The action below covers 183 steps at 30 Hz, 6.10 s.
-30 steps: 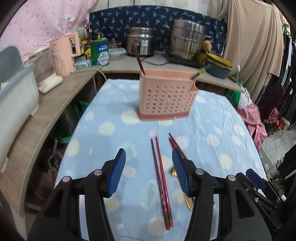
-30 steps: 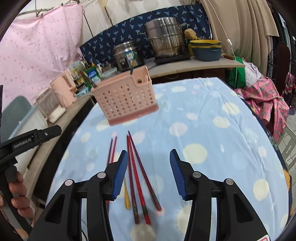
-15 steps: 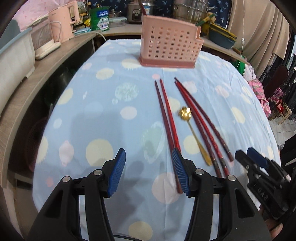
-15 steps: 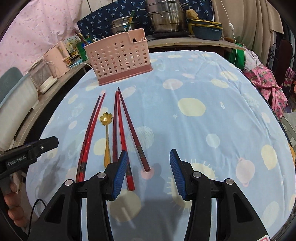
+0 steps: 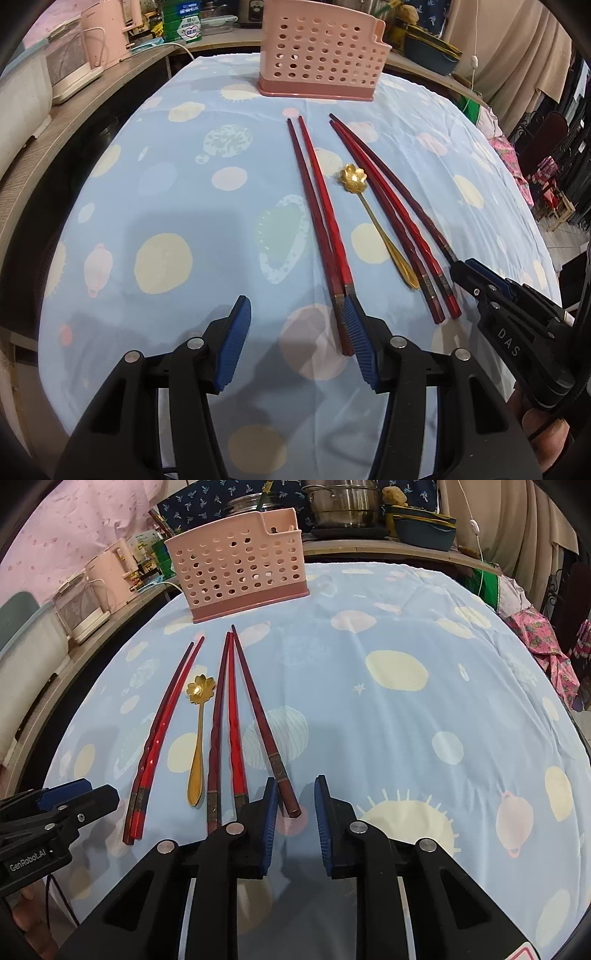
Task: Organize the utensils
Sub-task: 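Move both grippers back toward the remaining red chopsticks on the table, then grasp a dark red chopstick with the left gripper while the right gripper grasps another, then lift both chopsticks and lower them into the pink basket with both grippers, then open both grippers to release the chopsticks into the basket, then move both grippers back down toward the remaining red chopsticks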
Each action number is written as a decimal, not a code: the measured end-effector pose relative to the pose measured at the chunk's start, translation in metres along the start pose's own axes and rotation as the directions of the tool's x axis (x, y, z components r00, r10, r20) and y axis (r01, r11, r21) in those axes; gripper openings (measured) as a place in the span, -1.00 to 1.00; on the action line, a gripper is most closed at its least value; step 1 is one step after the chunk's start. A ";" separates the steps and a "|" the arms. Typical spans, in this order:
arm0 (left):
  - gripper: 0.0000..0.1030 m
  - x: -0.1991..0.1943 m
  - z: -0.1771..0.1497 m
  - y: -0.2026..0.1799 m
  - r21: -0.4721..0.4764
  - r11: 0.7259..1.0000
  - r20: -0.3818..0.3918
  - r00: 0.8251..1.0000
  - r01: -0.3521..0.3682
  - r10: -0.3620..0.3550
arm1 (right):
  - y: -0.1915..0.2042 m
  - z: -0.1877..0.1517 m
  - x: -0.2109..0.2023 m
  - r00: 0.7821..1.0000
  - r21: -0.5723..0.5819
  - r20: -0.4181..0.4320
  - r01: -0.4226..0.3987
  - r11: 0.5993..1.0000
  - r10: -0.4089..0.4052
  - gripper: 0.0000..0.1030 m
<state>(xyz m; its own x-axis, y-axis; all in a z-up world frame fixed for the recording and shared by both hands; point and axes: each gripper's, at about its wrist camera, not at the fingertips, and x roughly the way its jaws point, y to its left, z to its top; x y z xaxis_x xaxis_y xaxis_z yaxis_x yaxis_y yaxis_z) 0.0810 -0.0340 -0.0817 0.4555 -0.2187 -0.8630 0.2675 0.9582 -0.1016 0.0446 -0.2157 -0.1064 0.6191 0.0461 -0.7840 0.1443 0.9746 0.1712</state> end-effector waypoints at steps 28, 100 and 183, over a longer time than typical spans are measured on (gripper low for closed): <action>0.06 0.014 -0.004 0.000 0.054 0.995 0.010 0.997 -0.078 0.078 | 0.001 -0.001 0.002 1.000 -0.004 -0.001 0.001 1.000 -0.001 -0.77; -0.87 -0.170 0.208 0.018 -0.035 0.998 0.525 0.851 0.050 -0.024 | 0.011 0.195 -0.140 0.899 0.016 0.422 -0.139 0.990 0.119 -0.86; 0.23 -0.033 0.043 0.015 -0.038 0.999 0.111 0.994 0.015 -0.011 | 0.014 0.015 -0.043 0.998 0.010 0.069 -0.012 1.000 0.012 -0.11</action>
<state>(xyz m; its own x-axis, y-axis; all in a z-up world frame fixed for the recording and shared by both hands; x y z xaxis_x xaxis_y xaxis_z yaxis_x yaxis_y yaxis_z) 0.1065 -0.0202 -0.0339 0.5443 -0.2483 -0.8013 0.2422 0.9610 -0.1332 0.0310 -0.2074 -0.0613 0.6726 0.0422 -0.7388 0.1446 0.9716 0.1872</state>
